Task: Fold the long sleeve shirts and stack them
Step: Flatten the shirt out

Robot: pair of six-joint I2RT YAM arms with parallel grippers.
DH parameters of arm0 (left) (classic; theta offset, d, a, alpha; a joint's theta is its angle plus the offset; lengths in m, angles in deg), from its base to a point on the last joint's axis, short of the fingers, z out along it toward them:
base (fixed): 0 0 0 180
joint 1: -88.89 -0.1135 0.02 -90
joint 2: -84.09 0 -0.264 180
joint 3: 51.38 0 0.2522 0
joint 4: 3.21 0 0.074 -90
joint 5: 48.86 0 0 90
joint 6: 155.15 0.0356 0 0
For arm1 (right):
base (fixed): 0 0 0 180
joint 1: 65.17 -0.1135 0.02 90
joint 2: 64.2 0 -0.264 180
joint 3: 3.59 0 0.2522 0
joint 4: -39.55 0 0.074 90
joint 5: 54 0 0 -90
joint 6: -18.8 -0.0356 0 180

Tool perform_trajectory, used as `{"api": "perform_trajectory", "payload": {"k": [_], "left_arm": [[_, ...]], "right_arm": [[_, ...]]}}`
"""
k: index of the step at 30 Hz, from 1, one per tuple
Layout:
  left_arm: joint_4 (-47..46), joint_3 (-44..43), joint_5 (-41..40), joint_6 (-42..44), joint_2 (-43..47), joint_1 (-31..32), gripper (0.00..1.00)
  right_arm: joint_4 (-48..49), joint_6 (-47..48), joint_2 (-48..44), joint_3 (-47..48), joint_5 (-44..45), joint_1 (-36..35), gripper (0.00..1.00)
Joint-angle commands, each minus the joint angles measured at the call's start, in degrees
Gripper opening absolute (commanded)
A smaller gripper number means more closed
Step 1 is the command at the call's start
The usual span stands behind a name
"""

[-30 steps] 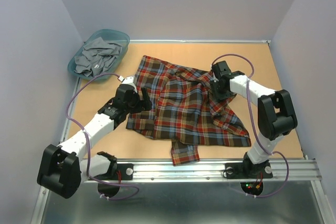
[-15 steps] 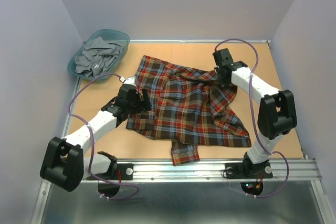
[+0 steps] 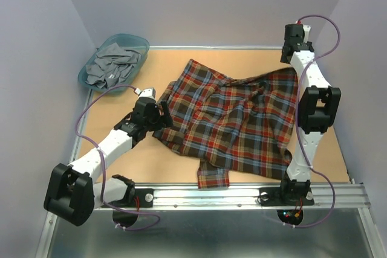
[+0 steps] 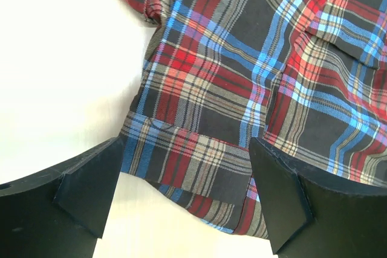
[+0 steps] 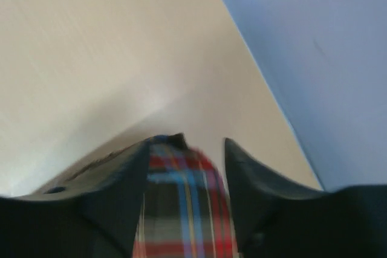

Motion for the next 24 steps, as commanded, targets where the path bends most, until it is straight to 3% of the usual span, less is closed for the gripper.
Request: {"api": "perform_trajectory", "payload": {"k": [1, 6, 11, 15, 24], "left_arm": [[0.42, -2.36, -2.12, -0.68, 0.88, -0.34, 0.97], [-0.72, -3.41, -1.68, 0.98, -3.06, -0.78, 0.96], [-1.16, -5.43, -0.89, 3.27, -7.9, -2.71, 0.92], [-1.95, -6.84, 0.51, 4.07, -10.45, -3.59, 0.82], [-2.13, -8.16, 2.97, 4.5, -17.22, -3.86, 0.71]], "right_arm": [[-0.88, -6.52, -3.8, -0.06, -12.14, -1.67, 0.65], [-0.79, -5.47, -12.24, -13.78, -24.25, -7.81, 0.73], [2.37, -5.73, -21.56, -31.69, -29.35, -22.92, 0.75], [4.83, -6.78, -25.18, -37.34, -28.31, -36.44, 0.76], [12.22, -14.7, -29.05, -44.65, -32.87, -42.19, 0.76]]}}
